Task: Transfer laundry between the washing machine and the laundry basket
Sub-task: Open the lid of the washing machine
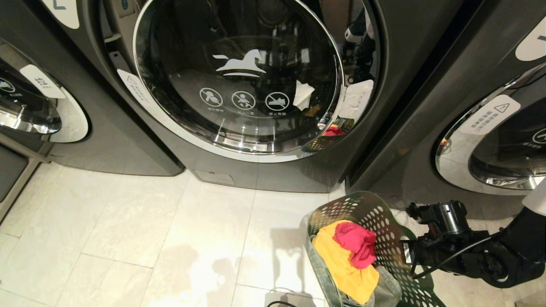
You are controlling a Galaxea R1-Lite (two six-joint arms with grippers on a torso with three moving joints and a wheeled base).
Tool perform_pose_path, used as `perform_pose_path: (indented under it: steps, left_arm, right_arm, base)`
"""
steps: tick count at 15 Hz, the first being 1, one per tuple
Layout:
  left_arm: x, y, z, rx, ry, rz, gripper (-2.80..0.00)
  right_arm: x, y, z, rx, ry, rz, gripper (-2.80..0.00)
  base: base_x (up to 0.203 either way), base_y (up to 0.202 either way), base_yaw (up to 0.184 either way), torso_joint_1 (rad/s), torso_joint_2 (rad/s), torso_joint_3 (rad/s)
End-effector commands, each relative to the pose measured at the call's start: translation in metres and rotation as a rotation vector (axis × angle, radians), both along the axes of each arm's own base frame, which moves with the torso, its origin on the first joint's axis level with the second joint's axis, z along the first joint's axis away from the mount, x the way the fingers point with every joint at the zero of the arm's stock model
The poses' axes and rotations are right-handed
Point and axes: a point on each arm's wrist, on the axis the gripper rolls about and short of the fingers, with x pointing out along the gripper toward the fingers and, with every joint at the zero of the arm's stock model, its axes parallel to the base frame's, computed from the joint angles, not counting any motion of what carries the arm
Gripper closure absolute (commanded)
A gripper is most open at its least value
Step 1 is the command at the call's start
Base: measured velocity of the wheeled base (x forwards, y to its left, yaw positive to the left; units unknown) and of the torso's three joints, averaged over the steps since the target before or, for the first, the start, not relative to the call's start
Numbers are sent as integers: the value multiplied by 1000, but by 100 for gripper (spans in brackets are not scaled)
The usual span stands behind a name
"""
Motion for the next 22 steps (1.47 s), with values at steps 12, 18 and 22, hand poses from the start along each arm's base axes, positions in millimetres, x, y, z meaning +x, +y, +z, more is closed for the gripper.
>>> perform_pose_path:
  steps: [12, 18, 22]
  left_arm:
    - [-71, 9, -71, 22, -394, -405, 0]
    - [-95, 8, -84, 146, -658, -410, 0]
    - [-94, 8, -83, 151, -651, -411, 0]
  right_arm:
    - [-18, 2, -1, 43, 8, 46, 0]
    - [-7, 2, -9, 63, 24, 60, 0]
    - [-5, -3, -9, 27, 14, 9, 0]
  base:
    - [0, 0, 0, 0, 0, 0]
    - [0, 0, 0, 0, 0, 0]
    - [0, 0, 0, 0, 0, 0]
